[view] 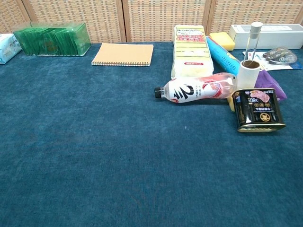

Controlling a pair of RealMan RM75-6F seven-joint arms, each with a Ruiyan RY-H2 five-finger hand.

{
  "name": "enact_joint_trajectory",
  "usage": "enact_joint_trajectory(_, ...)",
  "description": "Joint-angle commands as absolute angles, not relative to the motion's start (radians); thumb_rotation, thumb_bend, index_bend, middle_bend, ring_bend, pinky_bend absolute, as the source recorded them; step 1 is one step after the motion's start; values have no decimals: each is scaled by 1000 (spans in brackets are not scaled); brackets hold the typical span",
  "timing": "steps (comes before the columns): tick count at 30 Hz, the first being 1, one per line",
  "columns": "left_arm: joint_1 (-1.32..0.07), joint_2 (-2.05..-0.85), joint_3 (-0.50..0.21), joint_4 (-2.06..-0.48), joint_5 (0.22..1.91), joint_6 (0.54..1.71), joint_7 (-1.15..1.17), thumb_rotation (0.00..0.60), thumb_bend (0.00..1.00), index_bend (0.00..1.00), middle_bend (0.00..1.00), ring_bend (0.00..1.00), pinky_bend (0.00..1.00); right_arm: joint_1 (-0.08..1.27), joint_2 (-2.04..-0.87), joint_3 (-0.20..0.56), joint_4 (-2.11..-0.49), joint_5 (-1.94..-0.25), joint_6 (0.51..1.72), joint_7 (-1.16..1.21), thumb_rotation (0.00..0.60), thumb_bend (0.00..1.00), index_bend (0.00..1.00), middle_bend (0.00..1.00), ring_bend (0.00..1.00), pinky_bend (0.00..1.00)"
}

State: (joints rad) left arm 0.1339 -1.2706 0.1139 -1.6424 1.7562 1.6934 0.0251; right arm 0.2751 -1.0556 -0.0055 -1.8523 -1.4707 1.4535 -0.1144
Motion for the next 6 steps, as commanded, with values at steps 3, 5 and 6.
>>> enact_joint_trajectory(3, 141, -1268, 112, -1645, 1760, 1711, 21, 600, 201, 98, 146, 154, 312, 205, -1118, -41, -1824, -1509, 1515, -155, 600, 196, 201, 245, 231, 269)
enact_joint_trajectory(5, 144, -1270, 114, -1641, 1756, 1708, 17, 600, 201, 98, 146, 155, 312, 167, -1162, -54, -1785, -1545, 1566, -154, 600, 195, 203, 249, 232, 269)
enact_joint_trajectory(6, 144, -1271, 115, -1641, 1755, 1709, 15, 600, 201, 98, 146, 155, 312, 159, -1180, -51, -1765, -1555, 1581, -155, 600, 196, 206, 253, 233, 269)
